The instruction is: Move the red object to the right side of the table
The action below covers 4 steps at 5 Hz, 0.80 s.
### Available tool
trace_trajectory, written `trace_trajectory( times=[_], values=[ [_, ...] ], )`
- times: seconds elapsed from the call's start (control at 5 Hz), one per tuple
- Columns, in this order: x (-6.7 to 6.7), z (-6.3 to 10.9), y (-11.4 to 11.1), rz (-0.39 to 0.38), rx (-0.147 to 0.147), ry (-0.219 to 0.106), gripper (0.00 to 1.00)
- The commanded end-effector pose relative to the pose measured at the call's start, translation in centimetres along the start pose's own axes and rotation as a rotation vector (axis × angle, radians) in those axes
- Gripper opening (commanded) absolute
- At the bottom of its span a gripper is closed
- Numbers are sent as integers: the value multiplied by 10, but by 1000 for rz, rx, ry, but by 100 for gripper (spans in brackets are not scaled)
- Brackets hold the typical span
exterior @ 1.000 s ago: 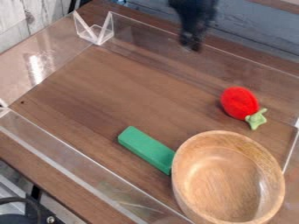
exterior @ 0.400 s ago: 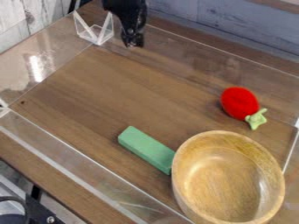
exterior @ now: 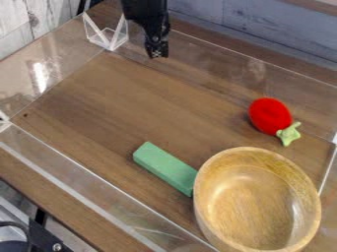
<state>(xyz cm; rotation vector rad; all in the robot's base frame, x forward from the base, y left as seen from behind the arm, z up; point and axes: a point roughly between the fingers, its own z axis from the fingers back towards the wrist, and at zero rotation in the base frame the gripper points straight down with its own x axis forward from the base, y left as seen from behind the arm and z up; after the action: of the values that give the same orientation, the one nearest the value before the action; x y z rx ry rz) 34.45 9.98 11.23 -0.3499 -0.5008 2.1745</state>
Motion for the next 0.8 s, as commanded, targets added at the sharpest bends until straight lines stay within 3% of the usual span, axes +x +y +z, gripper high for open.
trace_trajectory(
  times=[0.0,0.2,0.4,0.6],
  values=[
    [0,2,-30,61,-59,0,100],
    [1,-10,-30,79,-54,7,100],
    [4,-19,-31,91,-51,17,0],
    [1,-19,-35,131,-55,8,100]
  ],
)
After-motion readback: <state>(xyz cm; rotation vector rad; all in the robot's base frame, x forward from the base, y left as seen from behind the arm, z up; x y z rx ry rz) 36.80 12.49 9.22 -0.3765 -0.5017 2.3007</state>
